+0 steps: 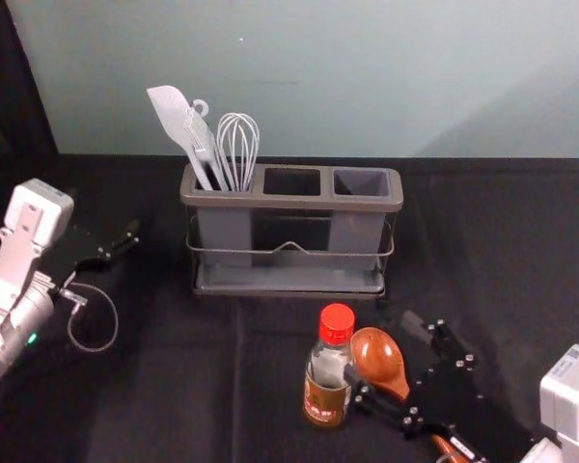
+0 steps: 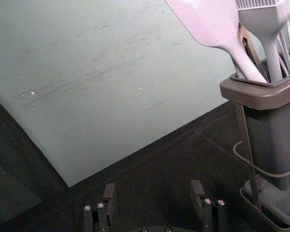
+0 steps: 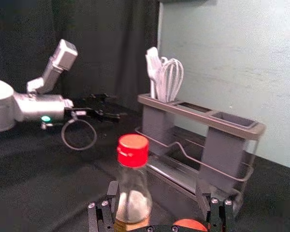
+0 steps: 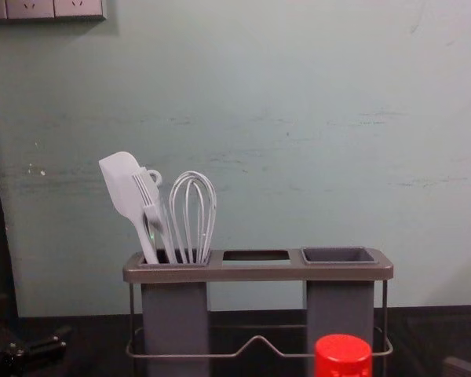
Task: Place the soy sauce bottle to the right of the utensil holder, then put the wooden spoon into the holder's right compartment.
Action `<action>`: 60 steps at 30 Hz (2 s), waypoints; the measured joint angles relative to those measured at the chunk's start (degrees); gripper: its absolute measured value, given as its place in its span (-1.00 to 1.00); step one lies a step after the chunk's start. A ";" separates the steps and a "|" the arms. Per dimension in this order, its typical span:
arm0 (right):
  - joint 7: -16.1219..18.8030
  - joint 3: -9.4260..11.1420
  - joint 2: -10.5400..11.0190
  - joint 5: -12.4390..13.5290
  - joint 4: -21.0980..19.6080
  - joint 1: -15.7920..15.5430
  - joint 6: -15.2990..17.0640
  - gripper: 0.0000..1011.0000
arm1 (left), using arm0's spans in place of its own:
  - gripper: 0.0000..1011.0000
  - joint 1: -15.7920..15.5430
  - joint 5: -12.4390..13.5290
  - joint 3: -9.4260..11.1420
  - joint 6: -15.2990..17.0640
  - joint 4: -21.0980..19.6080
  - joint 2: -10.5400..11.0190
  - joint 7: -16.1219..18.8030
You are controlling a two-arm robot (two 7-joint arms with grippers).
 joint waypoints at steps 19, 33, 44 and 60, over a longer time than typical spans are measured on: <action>4.03 -2.09 -6.63 -0.64 1.72 3.53 1.29 0.99 | 0.98 0.00 0.00 0.00 0.00 0.00 0.00 0.00; 6.52 -2.17 -9.67 -2.46 4.19 5.70 1.40 0.71 | 0.98 0.00 0.00 0.00 0.00 0.00 0.00 0.00; 7.62 -0.89 -10.88 -3.28 4.32 5.37 1.55 0.07 | 0.98 0.00 0.00 0.00 0.00 0.00 0.00 0.00; 8.85 2.78 -11.05 -3.81 0.02 1.39 -0.27 -0.24 | 0.98 0.00 0.00 0.00 0.00 0.00 0.00 0.00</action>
